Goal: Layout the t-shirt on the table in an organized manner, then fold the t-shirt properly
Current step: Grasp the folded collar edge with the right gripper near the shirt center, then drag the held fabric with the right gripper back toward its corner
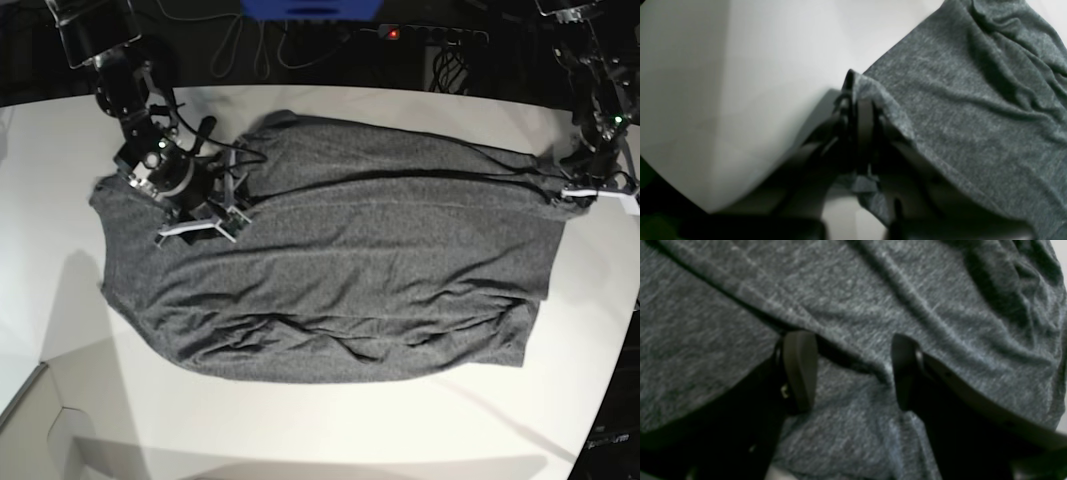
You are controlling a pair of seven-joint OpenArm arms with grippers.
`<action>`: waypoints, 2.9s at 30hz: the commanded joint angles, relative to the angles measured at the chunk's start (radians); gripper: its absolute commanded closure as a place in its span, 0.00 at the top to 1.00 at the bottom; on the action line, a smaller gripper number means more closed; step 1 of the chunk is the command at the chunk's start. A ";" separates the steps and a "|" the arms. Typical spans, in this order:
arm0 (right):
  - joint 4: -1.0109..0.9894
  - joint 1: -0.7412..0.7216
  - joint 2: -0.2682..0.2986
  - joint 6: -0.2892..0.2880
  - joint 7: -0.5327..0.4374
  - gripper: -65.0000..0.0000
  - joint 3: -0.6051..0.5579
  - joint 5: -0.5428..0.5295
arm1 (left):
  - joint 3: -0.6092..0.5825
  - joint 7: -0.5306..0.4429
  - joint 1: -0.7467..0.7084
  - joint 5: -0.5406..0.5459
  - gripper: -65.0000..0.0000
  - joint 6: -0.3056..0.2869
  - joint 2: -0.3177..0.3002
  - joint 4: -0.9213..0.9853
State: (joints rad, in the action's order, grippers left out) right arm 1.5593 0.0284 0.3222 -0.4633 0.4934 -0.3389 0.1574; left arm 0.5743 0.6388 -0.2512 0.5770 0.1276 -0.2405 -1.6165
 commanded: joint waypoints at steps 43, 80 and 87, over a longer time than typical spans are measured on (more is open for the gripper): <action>0.128 0.000 0.058 0.004 0.000 0.00 0.011 -0.002 | 0.008 -0.023 0.006 0.001 0.00 0.001 -0.016 -0.020; 0.080 -0.101 -0.007 0.004 0.014 0.05 0.070 -0.003 | 0.010 -0.023 0.005 0.001 0.00 0.001 -0.018 -0.028; 0.042 -0.106 -0.008 0.004 0.012 0.48 0.057 -0.003 | 0.010 -0.023 0.006 0.001 0.00 0.001 -0.016 -0.028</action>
State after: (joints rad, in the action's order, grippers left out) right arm 1.5810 -0.0574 0.3099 -0.4641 0.5301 -0.2893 0.1574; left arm 0.5747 0.6392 -0.2512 0.5770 0.1276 -0.2409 -1.6238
